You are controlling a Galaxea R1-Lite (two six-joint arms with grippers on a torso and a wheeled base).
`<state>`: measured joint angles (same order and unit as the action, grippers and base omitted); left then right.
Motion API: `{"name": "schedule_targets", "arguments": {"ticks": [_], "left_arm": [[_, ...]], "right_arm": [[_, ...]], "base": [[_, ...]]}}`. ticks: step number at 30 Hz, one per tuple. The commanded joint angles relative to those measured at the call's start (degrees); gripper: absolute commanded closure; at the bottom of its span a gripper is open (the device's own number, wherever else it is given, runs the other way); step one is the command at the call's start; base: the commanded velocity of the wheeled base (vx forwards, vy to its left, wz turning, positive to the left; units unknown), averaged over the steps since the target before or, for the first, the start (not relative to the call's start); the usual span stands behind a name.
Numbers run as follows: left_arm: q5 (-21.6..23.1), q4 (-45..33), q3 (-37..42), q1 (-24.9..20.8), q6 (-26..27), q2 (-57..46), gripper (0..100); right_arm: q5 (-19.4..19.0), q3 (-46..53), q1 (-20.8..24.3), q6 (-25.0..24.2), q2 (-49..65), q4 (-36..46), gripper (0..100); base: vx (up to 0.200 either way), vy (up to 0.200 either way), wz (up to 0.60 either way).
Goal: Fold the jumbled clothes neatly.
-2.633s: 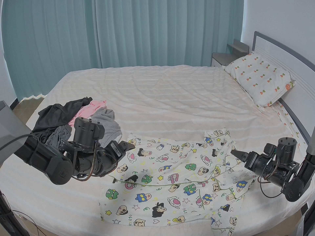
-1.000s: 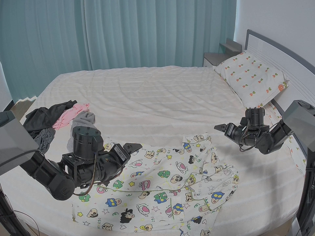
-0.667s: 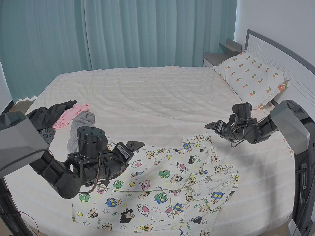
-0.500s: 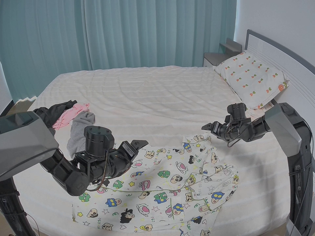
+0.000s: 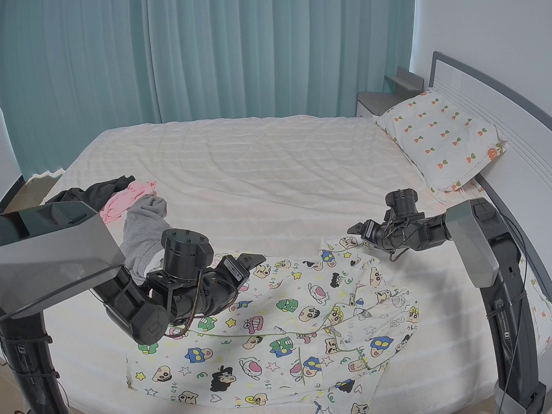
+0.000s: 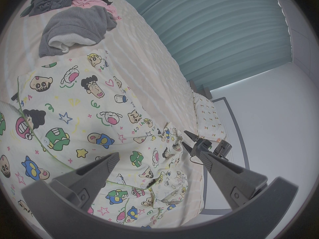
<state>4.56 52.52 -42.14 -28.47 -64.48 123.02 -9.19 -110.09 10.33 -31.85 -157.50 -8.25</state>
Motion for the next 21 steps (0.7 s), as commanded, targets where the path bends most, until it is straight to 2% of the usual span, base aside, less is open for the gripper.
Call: {"name": "schedule_targets", "arguments": {"ticks": [1, 6, 7, 21], "left_arm": [[-0.1, 0.0, 0.0, -0.2, 0.1, 0.3, 0], [-0.1, 0.0, -0.2, -0.5, 0.1, 0.3, 0], [-0.1, 0.0, -0.2, -0.5, 0.1, 0.3, 0], [-0.2, 0.0, 0.1, -0.5, 0.1, 0.3, 0]], "right_arm": [[0.1, -1.3, 0.0, 0.0, -2.3, 0.1, 0], [0.3, -3.6, 0.0, -0.1, -4.0, 1.2, 0], [0.3, -3.9, 0.0, -0.1, -4.2, 1.4, 100], [1.8, -4.5, -0.2, -3.7, -3.1, 0.0, 100]], "base": [[0.0, 0.0, 0.0], [0.0, 0.0, 0.0], [0.0, 0.0, 0.0], [0.0, 0.0, 0.0]]}}
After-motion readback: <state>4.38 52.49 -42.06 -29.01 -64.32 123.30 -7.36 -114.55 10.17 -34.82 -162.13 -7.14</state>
